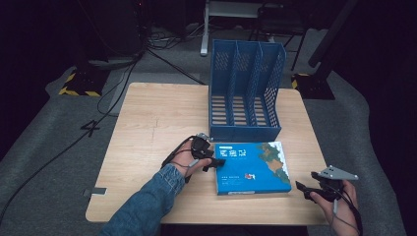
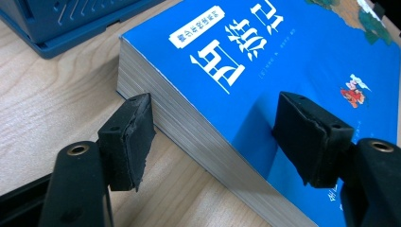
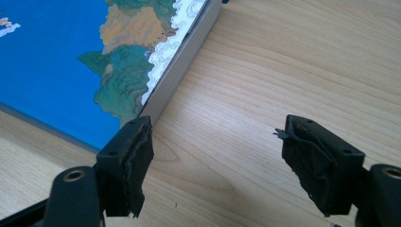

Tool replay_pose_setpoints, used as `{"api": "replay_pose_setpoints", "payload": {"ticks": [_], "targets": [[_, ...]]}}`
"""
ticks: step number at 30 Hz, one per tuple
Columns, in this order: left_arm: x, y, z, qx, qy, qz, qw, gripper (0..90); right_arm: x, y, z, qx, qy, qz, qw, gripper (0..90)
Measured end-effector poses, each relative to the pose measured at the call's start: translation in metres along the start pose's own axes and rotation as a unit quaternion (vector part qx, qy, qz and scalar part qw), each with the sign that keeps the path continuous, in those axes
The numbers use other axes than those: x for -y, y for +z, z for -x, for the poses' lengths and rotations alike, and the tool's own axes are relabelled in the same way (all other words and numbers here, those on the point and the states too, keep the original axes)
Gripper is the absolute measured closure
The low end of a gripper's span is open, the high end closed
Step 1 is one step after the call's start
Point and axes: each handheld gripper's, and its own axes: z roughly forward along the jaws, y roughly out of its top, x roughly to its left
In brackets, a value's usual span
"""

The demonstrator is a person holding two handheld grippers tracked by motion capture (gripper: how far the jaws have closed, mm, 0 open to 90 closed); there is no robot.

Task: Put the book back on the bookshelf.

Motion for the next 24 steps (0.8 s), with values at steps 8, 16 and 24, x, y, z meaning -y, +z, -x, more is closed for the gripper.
{"api": "replay_pose_setpoints", "payload": {"ticks": [8, 16, 24], "targets": [[0.001, -0.016, 0.004, 0.009, 0.012, 0.019, 0.9997, 54.6, -0.008, 0.004, -0.011, -0.008, -0.021, 0.003, 0.9997, 26.5], [0.009, -0.009, 0.023, 0.097, 0.019, -0.052, 0.9938, 61.6, -0.021, 0.006, -0.033, -0.037, -0.059, 0.015, 0.9974, 26.4], [0.008, -0.008, 0.024, 0.140, -0.018, -0.073, 0.9872, 75.5, -0.030, 0.011, -0.069, -0.075, -0.111, 0.023, 0.9908, 24.3]]}}
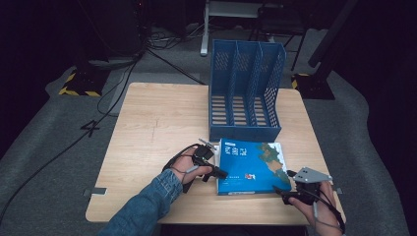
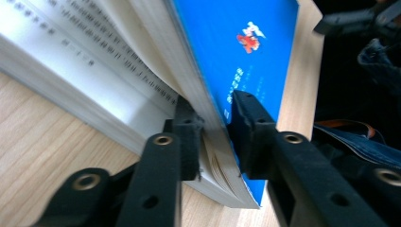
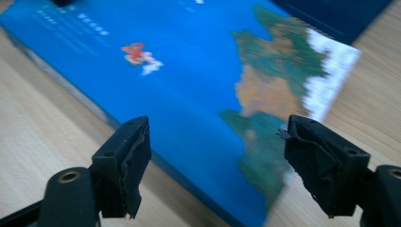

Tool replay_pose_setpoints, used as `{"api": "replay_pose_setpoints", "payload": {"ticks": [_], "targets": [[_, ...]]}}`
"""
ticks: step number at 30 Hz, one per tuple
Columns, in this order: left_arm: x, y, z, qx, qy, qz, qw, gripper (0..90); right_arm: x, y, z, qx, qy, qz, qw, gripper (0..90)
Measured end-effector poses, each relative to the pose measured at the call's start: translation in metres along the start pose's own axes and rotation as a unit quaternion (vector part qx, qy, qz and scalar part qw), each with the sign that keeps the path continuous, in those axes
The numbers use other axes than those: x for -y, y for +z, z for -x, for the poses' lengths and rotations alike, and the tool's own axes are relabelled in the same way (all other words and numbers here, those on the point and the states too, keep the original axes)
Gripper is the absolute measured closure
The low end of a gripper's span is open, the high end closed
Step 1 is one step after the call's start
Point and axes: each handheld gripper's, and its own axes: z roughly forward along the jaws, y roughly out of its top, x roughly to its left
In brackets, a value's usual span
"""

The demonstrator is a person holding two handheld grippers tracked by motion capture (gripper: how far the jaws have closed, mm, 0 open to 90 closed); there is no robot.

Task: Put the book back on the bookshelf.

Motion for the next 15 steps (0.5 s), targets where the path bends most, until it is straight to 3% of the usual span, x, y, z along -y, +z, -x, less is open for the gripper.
{"api": "replay_pose_setpoints", "payload": {"ticks": [7, 15], "targets": [[-0.005, -0.006, 0.011, 0.023, -0.029, 0.015, 0.9992, 82.8, -0.011, 0.013, -0.028, -0.009, -0.065, 0.014, 0.9978, 22.9], [-0.018, -0.009, 0.031, 0.056, -0.041, 0.034, 0.9970, 82.8, -0.014, 0.019, -0.038, -0.006, -0.098, 0.020, 0.9950, 21.5]]}}
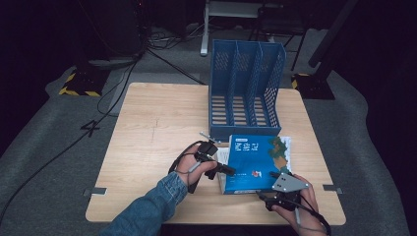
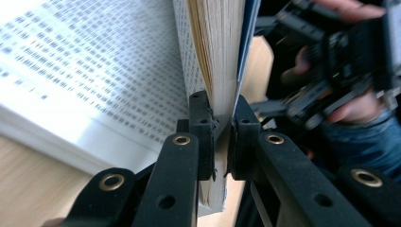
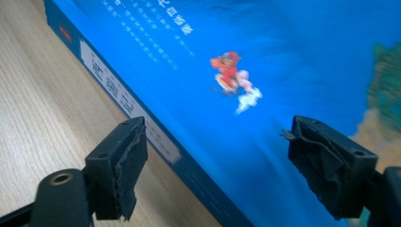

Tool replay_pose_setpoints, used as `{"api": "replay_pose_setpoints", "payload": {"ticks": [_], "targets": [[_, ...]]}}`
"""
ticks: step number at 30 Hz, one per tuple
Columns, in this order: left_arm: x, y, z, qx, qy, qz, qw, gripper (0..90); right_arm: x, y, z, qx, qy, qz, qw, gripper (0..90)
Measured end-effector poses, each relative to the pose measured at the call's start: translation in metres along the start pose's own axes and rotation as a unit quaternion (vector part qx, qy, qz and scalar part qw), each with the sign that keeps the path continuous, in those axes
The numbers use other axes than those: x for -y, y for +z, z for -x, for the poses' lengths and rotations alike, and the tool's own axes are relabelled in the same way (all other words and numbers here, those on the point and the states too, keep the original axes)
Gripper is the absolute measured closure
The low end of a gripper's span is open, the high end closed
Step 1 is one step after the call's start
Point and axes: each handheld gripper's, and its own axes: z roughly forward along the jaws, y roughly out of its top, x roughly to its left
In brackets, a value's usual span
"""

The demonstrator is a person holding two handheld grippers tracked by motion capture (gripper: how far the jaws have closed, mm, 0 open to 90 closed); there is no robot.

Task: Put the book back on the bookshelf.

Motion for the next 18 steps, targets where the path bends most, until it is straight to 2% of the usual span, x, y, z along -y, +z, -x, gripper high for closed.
{"api": "replay_pose_setpoints", "payload": {"ticks": [5, 10, 15, 18], "targets": [[-0.006, 0.004, 0.005, 0.027, -0.019, 0.002, 0.9995, 82.5, -0.004, 0.003, -0.005, 0.008, -0.016, 0.001, 0.9998, 18.4], [-0.008, 0.004, 0.006, 0.033, -0.020, 0.011, 0.9992, 82.5, -0.007, 0.009, -0.012, 0.025, -0.046, -0.007, 0.9986, 9.0], [-0.010, 0.005, 0.009, 0.039, -0.021, 0.018, 0.9988, 82.5, -0.009, 0.018, -0.020, 0.057, -0.069, -0.005, 0.9960, 0.5], [-0.010, 0.006, 0.011, 0.041, -0.021, 0.016, 0.9988, 82.5, -0.011, 0.023, -0.024, 0.079, -0.083, -0.002, 0.9934, 0.0]]}}
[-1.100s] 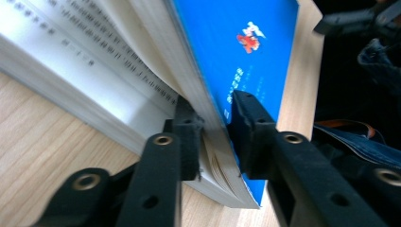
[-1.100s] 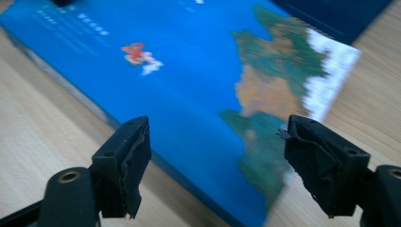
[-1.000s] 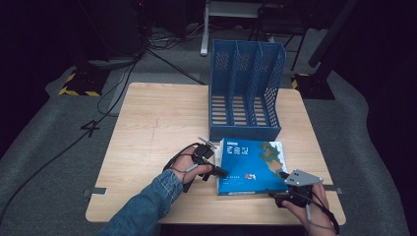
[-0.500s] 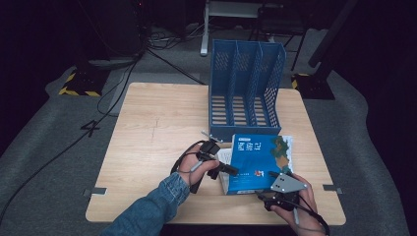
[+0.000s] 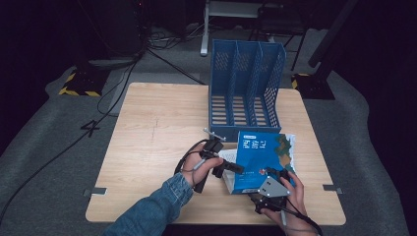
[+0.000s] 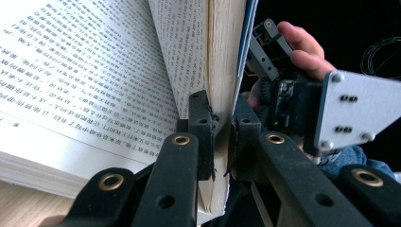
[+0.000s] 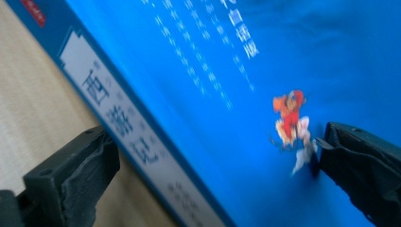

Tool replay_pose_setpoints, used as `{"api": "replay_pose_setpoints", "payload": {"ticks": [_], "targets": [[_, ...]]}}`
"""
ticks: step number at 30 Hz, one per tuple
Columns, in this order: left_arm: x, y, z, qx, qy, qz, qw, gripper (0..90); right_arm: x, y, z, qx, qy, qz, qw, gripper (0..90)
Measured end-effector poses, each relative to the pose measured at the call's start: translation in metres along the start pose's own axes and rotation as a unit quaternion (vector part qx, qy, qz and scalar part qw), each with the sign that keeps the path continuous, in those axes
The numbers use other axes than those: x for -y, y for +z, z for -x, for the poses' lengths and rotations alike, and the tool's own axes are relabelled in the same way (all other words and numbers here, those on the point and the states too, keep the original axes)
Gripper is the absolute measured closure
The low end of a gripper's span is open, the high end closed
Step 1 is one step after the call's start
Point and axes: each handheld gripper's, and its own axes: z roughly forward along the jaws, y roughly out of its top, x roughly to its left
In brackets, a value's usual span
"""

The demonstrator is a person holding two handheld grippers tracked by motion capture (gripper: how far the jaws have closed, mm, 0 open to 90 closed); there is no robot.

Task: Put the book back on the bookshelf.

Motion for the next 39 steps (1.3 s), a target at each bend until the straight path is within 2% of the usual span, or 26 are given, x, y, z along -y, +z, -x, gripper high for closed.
{"api": "replay_pose_setpoints", "payload": {"ticks": [4, 9, 12, 16, 21, 27, 31, 35, 38, 39], "targets": [[-0.001, 0.000, 0.000, 0.002, 0.001, -0.001, 1.0000, 82.4, -0.002, 0.006, -0.004, 0.029, -0.018, 0.009, 0.9994, 0.0], [0.000, 0.002, 0.002, 0.002, -0.001, 0.000, 1.0000, 82.2, -0.004, 0.010, -0.007, 0.043, -0.036, 0.006, 0.9984, 0.0], [0.000, 0.004, 0.004, 0.006, -0.005, 0.002, 1.0000, 82.0, -0.007, 0.013, -0.009, 0.057, -0.060, 0.005, 0.9966, 0.0], [0.000, 0.005, 0.004, 0.012, -0.012, 0.005, 0.9998, 81.5, -0.013, 0.015, -0.013, 0.075, -0.072, 0.005, 0.9945, 0.0], [0.001, 0.007, 0.004, 0.013, -0.020, 0.007, 0.9997, 80.7, -0.015, 0.019, -0.015, 0.087, -0.081, 0.005, 0.9928, 0.0], [0.002, 0.007, 0.003, 0.004, -0.021, 0.010, 0.9997, 80.5, -0.016, 0.025, -0.016, 0.089, -0.092, -0.005, 0.9917, 0.0], [0.003, 0.009, 0.001, 0.005, -0.030, 0.017, 0.9994, 80.1, -0.015, 0.030, -0.016, 0.102, -0.123, -0.015, 0.9870, 0.1], [0.004, 0.010, 0.001, 0.005, -0.032, 0.019, 0.9993, 79.9, -0.012, 0.031, -0.015, 0.097, -0.120, -0.011, 0.9879, 0.1], [0.004, 0.011, 0.001, 0.004, -0.031, 0.020, 0.9993, 79.7, -0.013, 0.032, -0.019, 0.111, -0.135, -0.026, 0.9842, 0.0], [0.005, 0.011, 0.002, 0.006, -0.033, 0.021, 0.9992, 79.6, -0.012, 0.034, -0.021, 0.121, -0.142, -0.028, 0.9820, 0.0]]}}
